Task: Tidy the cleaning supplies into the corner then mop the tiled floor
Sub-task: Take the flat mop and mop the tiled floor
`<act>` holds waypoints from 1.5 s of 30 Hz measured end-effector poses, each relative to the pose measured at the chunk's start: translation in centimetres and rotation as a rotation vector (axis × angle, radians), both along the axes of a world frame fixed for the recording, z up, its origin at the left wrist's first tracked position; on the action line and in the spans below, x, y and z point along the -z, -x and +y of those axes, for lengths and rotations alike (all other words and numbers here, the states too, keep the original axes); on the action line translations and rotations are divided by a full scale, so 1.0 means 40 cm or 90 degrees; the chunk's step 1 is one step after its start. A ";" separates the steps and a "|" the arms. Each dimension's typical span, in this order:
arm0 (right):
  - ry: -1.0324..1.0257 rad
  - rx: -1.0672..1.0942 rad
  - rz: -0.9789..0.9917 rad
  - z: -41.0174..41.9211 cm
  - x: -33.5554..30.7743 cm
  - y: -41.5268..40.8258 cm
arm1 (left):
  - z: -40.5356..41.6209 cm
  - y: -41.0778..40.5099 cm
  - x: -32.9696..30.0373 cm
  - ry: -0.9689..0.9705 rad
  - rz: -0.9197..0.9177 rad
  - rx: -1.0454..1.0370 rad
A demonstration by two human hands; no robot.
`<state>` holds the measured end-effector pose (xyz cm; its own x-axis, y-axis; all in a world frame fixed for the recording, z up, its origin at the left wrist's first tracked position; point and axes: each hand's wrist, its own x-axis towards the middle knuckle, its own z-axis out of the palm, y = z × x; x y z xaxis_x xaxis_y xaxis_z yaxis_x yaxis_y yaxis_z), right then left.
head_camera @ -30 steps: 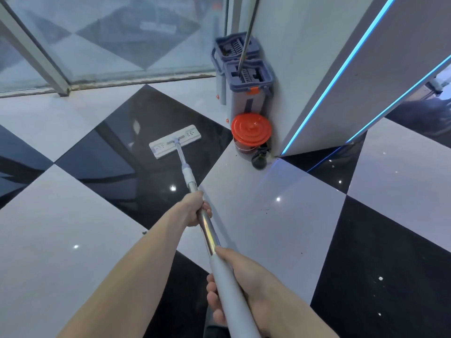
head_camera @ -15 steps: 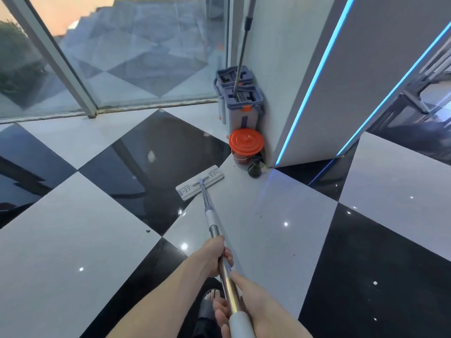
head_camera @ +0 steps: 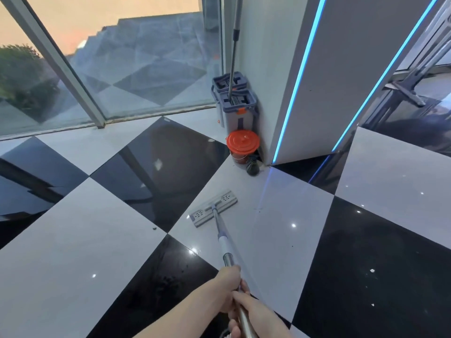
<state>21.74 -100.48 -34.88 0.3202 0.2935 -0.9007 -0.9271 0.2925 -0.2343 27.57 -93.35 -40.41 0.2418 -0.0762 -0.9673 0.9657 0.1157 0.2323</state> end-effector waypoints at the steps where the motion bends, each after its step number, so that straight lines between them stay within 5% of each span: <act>1: 0.004 0.016 0.023 -0.005 -0.002 -0.008 | -0.002 -0.019 0.006 -0.013 0.009 0.014; 14: -0.093 0.129 0.116 0.058 -0.053 -0.228 | 0.123 -0.498 0.183 -0.090 -0.054 0.143; 22: -0.055 0.117 0.134 0.004 -0.033 -0.217 | 0.074 -0.496 0.215 -0.072 -0.094 0.108; 31: -0.013 0.053 0.183 0.028 -0.026 -0.041 | 0.068 -0.235 0.174 -0.033 -0.085 0.051; 45: 0.014 0.063 0.109 0.066 -0.007 0.654 | 0.076 0.583 0.054 0.002 -0.040 -0.005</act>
<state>-4.41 -97.84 -34.58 0.1875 0.2473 -0.9506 -0.9209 0.3810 -0.0825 4.23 -90.30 -42.56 0.3029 -0.0763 -0.9500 0.9482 0.1245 0.2923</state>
